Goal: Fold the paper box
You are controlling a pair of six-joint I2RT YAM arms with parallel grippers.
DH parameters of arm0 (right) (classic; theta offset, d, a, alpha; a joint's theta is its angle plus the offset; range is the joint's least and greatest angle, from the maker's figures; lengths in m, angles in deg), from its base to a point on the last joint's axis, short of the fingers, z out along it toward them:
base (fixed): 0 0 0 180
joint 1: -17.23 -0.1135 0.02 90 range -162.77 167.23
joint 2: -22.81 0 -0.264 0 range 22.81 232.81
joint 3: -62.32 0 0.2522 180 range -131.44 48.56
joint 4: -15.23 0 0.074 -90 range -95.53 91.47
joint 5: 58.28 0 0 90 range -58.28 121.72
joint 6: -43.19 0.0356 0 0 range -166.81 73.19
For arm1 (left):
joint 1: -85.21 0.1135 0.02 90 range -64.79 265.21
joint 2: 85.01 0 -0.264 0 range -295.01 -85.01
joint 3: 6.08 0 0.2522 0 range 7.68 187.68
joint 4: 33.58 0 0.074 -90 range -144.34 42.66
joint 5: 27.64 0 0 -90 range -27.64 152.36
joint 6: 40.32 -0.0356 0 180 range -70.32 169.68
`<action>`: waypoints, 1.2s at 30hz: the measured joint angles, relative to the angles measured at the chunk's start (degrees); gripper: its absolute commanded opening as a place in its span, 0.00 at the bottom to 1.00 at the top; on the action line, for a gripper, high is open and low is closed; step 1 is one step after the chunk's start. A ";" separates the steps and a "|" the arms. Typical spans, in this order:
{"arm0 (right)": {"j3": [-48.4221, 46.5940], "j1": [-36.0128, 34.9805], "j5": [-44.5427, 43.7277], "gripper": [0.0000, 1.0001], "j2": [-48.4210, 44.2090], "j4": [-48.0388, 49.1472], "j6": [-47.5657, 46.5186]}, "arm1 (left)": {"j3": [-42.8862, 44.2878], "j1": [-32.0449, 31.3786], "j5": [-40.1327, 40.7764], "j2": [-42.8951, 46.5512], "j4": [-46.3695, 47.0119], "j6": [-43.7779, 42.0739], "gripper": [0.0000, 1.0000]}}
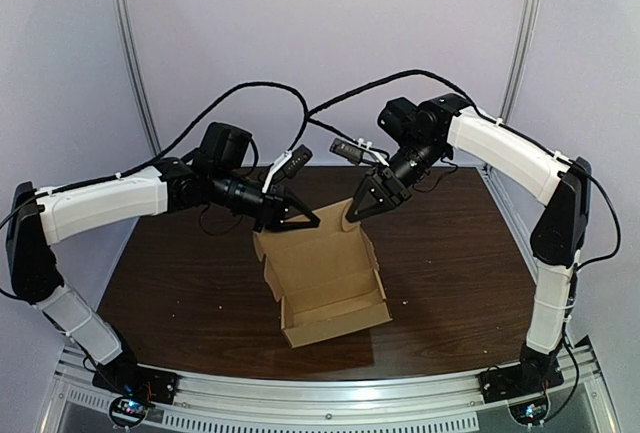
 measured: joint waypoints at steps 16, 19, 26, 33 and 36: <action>0.13 -0.02 -0.59 0.03 0.02 0.63 1.44 | -1.07 0.00 -1.62 0.00 2.73 3.72 0.00; 0.48 -0.02 -0.50 0.16 0.02 0.92 1.42 | -1.18 0.00 -1.60 0.00 2.69 3.87 0.00; 1.99 -0.31 -0.63 0.03 0.02 0.90 1.75 | -1.31 0.00 -1.84 0.00 3.43 4.15 0.00; 2.05 -0.31 -0.46 0.00 0.02 1.18 1.22 | -1.68 0.26 -2.27 0.00 4.02 5.33 0.00; 2.05 -0.33 -0.46 0.00 0.00 1.18 0.92 | -1.68 0.26 -2.34 0.00 4.02 5.35 0.00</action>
